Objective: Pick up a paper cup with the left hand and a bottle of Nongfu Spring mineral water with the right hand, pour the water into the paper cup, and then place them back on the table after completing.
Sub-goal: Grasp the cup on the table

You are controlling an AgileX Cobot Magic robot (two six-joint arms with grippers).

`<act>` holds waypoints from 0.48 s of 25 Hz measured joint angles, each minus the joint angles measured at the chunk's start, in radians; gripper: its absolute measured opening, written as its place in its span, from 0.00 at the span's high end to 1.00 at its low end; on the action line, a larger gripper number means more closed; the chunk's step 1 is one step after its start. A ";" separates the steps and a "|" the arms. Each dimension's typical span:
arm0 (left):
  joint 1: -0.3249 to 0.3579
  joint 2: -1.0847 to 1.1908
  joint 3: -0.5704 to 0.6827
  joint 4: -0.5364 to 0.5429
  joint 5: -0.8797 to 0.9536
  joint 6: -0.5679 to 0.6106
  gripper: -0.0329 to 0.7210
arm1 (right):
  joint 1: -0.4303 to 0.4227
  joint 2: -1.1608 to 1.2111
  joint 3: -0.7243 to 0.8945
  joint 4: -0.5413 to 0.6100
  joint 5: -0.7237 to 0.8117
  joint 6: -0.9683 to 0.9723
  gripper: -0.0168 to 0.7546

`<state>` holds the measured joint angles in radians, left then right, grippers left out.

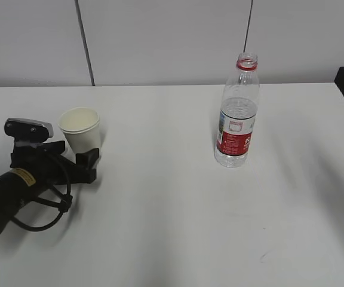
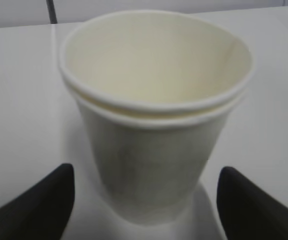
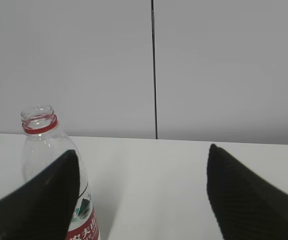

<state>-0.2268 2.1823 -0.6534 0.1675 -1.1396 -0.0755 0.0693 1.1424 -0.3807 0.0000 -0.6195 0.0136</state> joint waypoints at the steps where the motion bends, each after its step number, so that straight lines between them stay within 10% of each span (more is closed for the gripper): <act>1: -0.002 0.011 -0.018 -0.011 0.000 0.000 0.24 | 0.000 0.000 0.000 0.000 0.000 0.000 0.22; 12: -0.005 0.083 -0.155 -0.039 0.001 -0.002 0.24 | 0.000 0.000 0.000 0.000 -0.002 0.000 0.22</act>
<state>-0.2318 2.2648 -0.8083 0.1288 -1.1389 -0.0778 0.0693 1.1424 -0.3807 0.0000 -0.6212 0.0136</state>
